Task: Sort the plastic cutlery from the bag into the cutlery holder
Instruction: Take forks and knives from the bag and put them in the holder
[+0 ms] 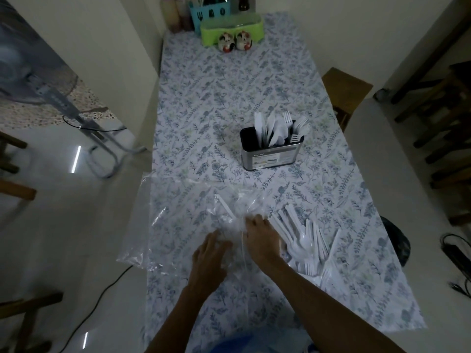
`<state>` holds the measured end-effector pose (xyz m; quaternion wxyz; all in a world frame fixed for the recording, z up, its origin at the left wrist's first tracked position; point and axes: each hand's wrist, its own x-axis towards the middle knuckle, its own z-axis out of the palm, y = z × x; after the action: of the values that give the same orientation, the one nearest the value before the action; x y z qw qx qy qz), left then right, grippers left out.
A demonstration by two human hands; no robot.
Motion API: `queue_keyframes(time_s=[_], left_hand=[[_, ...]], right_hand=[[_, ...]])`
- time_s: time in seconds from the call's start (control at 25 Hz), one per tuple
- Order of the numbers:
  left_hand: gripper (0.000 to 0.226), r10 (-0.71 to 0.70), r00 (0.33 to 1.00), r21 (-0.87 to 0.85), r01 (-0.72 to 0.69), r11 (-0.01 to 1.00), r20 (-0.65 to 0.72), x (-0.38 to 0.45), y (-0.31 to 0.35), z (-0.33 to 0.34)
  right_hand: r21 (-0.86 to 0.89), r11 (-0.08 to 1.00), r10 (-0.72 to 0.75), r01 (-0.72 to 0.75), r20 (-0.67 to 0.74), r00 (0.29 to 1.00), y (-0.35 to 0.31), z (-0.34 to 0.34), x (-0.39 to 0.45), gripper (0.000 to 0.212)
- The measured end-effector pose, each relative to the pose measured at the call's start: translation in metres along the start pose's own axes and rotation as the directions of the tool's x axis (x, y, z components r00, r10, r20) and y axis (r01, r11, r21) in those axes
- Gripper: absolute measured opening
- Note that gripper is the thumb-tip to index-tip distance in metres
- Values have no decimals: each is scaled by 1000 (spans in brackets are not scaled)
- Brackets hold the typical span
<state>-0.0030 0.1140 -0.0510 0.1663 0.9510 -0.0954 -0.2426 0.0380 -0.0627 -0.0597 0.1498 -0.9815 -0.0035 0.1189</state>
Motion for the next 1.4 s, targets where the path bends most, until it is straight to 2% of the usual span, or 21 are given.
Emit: queue_keyframes(time_s=[0.12, 0.24, 0.4, 0.48, 0.56, 0.72, 0.8, 0.88, 1.0, 1.16, 1.28, 1.32, 1.4], left_hand=[[66, -6, 1000, -18, 6, 1000, -12, -5, -4, 3], [57, -152, 986, -133, 142, 981, -68, -2, 1, 9], [63, -352, 913, -215, 309, 926, -206, 22, 14, 9], [66, -414, 867, -287, 337, 897, -276, 41, 8, -2], [76, -349, 882, -211, 294, 932, -316, 64, -5, -17], [93, -289, 944, -161, 264, 951, -161, 109, -37, -57], [96, -237, 963, -101, 225, 969, -125, 121, -54, -72], [100, -154, 980, -64, 147, 987, -123, 124, -64, -79], [85, -170, 982, -68, 165, 984, -82, 106, -53, -68], [80, -133, 985, -67, 126, 990, -112, 67, -37, -34], [76, -129, 976, 35, 137, 990, -176, 47, -23, -15], [73, -104, 966, 80, 127, 989, -238, 44, -10, -14], [67, -24, 948, 62, 45, 997, -317, 39, 30, -14]], right_hand=[[-36, 999, 7, -7, 22, 1000, -1, -6, 4, 39], [-125, 992, 26, -27, -8, 1000, 14, -13, -7, 38], [-191, 976, 110, -105, 16, 994, 37, -20, -43, 23], [-210, 969, 131, -128, 1, 991, 47, -22, -60, 22], [-214, 962, 171, -172, -22, 985, 59, -25, -71, 21], [-226, 944, 230, -238, -64, 971, 76, -40, -81, 23], [-202, 944, 253, -262, -70, 965, 81, -48, -83, 25], [-191, 945, 268, -267, -20, 963, 88, -51, -86, 17], [-27, 955, 297, -296, 41, 954, 102, -53, -94, 23], [260, 849, 492, -461, -66, 868, 134, -70, -114, 22], [320, 752, 597, -576, 37, 801, 168, -76, -129, 27], [324, 745, 595, -583, 74, 801, 176, -75, -131, 30], [343, 764, 552, -546, 89, 829, 187, -73, -128, 32]])
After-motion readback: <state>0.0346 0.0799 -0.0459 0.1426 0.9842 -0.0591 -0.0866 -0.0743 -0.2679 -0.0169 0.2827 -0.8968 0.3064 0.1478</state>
